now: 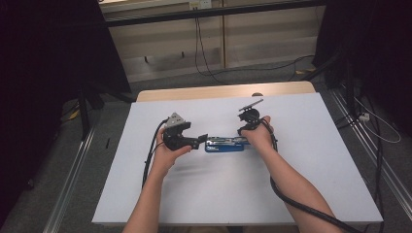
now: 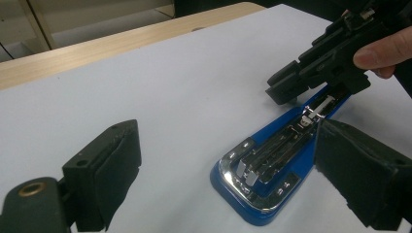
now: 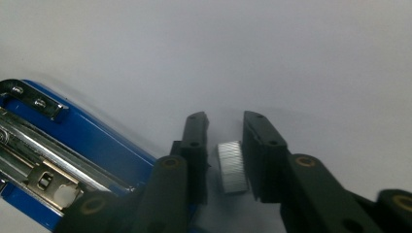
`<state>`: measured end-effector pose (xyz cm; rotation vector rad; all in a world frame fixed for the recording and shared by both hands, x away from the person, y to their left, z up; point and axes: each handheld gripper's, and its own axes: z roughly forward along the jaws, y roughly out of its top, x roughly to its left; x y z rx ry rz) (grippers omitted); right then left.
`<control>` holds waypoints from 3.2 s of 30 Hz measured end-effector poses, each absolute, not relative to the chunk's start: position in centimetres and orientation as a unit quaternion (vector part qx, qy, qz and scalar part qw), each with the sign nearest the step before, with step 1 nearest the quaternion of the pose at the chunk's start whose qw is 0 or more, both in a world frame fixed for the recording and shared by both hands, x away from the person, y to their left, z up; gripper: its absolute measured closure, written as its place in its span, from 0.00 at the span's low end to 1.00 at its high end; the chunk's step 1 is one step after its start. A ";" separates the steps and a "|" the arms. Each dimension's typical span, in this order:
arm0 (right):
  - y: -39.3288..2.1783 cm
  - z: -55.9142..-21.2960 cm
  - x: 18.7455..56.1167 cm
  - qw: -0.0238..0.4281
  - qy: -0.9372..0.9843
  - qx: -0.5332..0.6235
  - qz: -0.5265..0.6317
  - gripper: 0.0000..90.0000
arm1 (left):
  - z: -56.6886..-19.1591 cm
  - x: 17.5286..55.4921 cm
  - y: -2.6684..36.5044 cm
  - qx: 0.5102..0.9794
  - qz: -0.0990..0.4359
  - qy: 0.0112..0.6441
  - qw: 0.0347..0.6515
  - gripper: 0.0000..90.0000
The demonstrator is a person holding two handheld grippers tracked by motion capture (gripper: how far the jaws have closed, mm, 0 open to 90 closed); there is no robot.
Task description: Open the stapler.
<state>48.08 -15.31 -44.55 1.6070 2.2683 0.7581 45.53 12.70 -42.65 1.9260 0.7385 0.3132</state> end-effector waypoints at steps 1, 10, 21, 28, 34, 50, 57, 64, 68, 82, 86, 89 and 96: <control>-15.3 -44.5 48.1 0.131 0.781 0.552 0.262 0.86 | -42.7 45.5 12.7 0.798 0.130 0.306 0.503 0.12; -15.2 -44.5 48.5 0.137 0.790 0.534 0.270 0.88 | -42.8 45.6 12.6 0.800 0.127 0.305 0.501 0.12; -15.3 -44.7 49.3 0.134 0.794 0.524 0.276 0.80 | -42.9 45.7 12.7 0.801 0.129 0.304 0.499 0.12; -15.7 -44.6 48.8 0.136 0.804 0.517 0.261 0.77 | -42.8 45.7 12.9 0.799 0.128 0.308 0.501 0.12; -15.7 -44.6 48.7 0.136 0.813 0.505 0.254 0.86 | -42.8 45.7 12.9 0.801 0.129 0.306 0.499 0.12; -16.3 -42.3 47.8 0.132 0.816 0.477 0.300 0.87 | -42.5 45.7 13.4 0.795 0.131 0.311 0.504 0.12; -17.0 -40.7 45.1 0.118 0.831 0.437 0.324 0.88 | -42.4 45.7 13.5 0.795 0.132 0.314 0.502 0.11; -16.8 -40.9 43.1 0.095 0.848 0.398 0.338 0.87 | -42.4 45.5 13.3 0.799 0.132 0.310 0.498 0.11; -16.3 -41.8 41.4 0.076 0.865 0.367 0.335 0.87 | -42.5 45.5 13.4 0.799 0.132 0.311 0.497 0.11; -16.3 -44.6 38.5 0.077 0.892 0.325 0.305 0.87 | -42.7 45.5 13.5 0.798 0.131 0.315 0.496 0.11; -16.6 -44.9 38.3 0.080 0.888 0.329 0.311 0.86 | -42.7 45.5 13.6 0.798 0.132 0.316 0.495 0.11; -16.8 -44.9 38.1 0.085 0.890 0.326 0.309 0.84 | -42.7 45.5 13.6 0.799 0.132 0.316 0.495 0.11; -17.3 -44.9 37.5 0.089 0.886 0.328 0.314 0.80 | -42.7 45.5 13.7 0.798 0.133 0.315 0.496 0.11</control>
